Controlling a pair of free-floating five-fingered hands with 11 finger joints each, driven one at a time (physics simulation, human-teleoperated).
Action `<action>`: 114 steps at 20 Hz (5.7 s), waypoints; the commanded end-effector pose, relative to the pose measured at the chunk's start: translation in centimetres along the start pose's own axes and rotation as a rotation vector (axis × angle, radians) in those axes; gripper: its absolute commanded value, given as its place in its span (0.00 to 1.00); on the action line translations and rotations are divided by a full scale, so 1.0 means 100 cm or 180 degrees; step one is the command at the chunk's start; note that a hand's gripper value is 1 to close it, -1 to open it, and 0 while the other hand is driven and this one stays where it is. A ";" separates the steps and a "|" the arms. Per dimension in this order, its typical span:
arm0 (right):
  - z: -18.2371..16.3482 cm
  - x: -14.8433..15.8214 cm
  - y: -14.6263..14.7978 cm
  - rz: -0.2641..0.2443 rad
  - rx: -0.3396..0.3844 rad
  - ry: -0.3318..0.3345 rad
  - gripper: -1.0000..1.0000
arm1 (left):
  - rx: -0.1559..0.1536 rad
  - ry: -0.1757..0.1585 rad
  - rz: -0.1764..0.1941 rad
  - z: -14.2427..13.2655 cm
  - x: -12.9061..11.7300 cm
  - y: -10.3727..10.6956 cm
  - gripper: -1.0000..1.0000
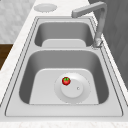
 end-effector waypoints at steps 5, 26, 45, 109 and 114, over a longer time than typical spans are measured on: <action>-0.011 -0.065 0.044 -0.0003 0.0117 0.0004 1.00 | 0.0000 0.0000 0.0000 0.000 0.000 0.000 0.50; -0.092 -0.227 0.122 0.0042 0.0081 -0.0047 1.00 | 0.0000 0.0000 0.0000 0.000 0.000 0.000 0.50; -0.253 -0.332 0.204 0.0086 0.0104 -0.0079 1.00 | 0.0000 0.0000 0.0000 0.000 0.000 0.000 0.50; -0.268 -0.204 0.111 -0.0307 0.0406 0.0227 0.00 | 0.0000 0.0000 0.0000 0.000 0.000 0.000 0.50; -0.282 -0.170 0.116 -0.0153 0.0417 0.0295 0.00 | 0.0000 0.0000 0.0000 0.000 0.000 0.000 0.50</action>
